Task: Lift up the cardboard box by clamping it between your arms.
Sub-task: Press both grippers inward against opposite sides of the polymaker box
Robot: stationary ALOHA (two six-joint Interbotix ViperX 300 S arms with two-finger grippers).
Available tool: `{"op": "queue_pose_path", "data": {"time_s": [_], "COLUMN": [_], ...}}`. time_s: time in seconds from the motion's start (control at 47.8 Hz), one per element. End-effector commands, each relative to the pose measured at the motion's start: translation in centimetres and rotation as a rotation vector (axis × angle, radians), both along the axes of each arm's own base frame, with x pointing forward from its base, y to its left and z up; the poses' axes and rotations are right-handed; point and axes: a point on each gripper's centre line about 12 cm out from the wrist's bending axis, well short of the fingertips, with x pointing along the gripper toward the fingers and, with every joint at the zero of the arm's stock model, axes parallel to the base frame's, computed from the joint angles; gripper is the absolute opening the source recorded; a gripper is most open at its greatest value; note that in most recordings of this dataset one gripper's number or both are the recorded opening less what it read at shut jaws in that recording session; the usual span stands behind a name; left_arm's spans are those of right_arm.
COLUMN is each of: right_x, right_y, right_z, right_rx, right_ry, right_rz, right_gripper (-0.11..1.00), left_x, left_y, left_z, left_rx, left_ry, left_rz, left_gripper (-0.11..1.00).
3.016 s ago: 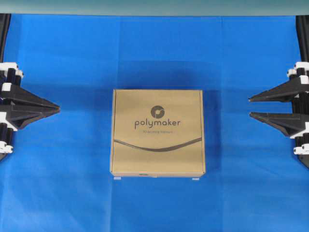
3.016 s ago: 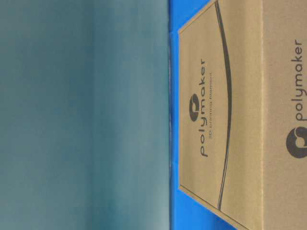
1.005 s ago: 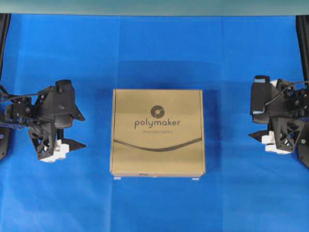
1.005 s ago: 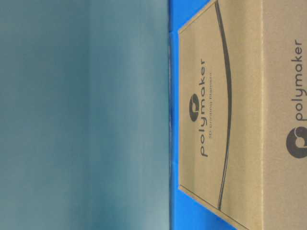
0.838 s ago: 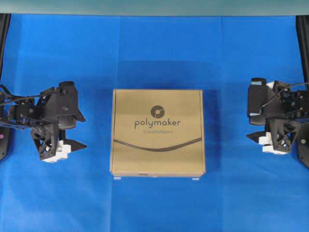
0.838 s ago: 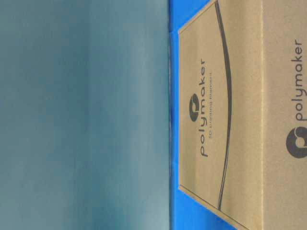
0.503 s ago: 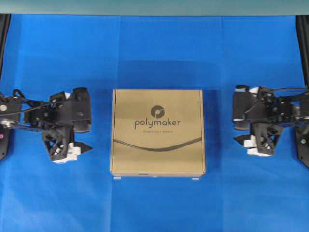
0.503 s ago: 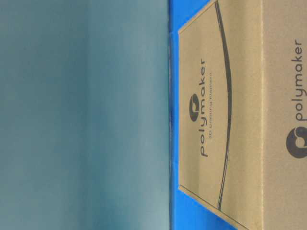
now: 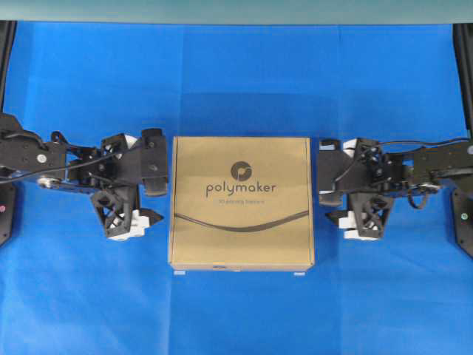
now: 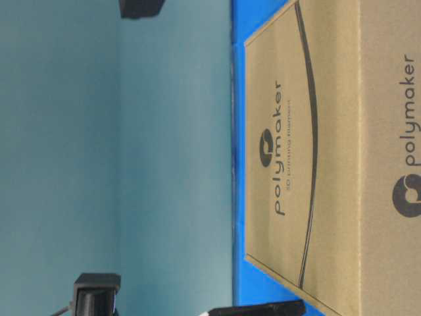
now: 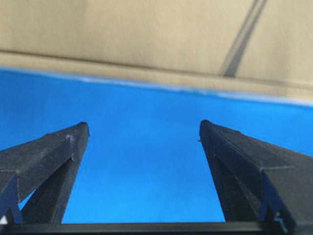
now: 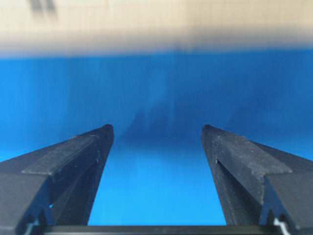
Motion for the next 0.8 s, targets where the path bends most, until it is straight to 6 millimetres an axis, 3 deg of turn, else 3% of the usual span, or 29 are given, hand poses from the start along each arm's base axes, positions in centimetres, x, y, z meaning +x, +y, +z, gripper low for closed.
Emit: {"op": "queue_pose_path", "data": {"time_s": [0.0, 0.356, 0.775], "right_x": [1.5, 4.4, 4.6], "right_y": [0.0, 0.4, 0.5], "right_z": [0.8, 0.4, 0.9], "right_rx": [-0.007, -0.006, 0.007], "right_ry": [-0.044, -0.047, -0.054], "right_rz": [0.01, 0.028, 0.013], "right_gripper": [1.0, 1.0, 1.0], "left_x": [1.1, 2.5, 2.6], "left_y": [0.0, 0.0, 0.4], "left_z": [0.4, -0.2, 0.3], "left_rx": [0.005, 0.003, 0.006], "left_ry": [-0.032, -0.024, -0.04], "left_rz": [-0.007, -0.007, 0.004], "left_gripper": [0.89, 0.89, 0.89]}}
